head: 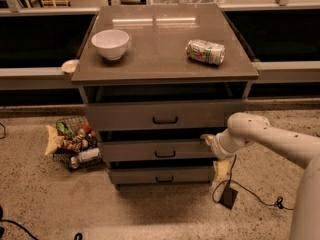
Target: Open middle drawer
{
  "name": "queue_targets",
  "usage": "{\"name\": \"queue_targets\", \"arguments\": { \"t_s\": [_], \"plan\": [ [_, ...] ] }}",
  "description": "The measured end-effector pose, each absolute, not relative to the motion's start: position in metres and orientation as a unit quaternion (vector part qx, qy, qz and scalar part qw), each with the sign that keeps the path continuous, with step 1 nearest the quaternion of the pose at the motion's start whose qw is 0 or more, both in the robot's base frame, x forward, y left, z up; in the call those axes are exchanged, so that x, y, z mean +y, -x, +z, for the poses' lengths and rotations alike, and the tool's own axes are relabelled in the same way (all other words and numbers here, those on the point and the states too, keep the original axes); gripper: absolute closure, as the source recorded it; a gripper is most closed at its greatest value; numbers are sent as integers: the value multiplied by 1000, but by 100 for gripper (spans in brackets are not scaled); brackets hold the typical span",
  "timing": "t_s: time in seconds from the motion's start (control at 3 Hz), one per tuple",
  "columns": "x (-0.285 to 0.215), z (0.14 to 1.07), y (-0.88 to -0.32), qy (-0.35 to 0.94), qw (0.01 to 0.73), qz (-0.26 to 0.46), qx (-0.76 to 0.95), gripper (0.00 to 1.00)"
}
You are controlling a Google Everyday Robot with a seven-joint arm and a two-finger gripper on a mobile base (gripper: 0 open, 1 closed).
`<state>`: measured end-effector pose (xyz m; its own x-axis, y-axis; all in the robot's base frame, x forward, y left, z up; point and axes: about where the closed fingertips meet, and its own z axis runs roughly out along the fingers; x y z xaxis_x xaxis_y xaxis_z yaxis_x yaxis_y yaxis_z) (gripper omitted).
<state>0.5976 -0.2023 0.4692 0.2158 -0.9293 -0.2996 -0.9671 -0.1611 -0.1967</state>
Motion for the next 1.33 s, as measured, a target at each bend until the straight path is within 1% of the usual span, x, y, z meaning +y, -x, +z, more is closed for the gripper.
{"name": "queue_targets", "arguments": {
  "t_s": [0.67,1.0,1.33],
  "plan": [
    [-197,438,-644,766,186,50,614,0],
    [-192,424,-657,765,182,53,615,0],
    [-184,407,-657,766,178,69,614,18]
  ]
}}
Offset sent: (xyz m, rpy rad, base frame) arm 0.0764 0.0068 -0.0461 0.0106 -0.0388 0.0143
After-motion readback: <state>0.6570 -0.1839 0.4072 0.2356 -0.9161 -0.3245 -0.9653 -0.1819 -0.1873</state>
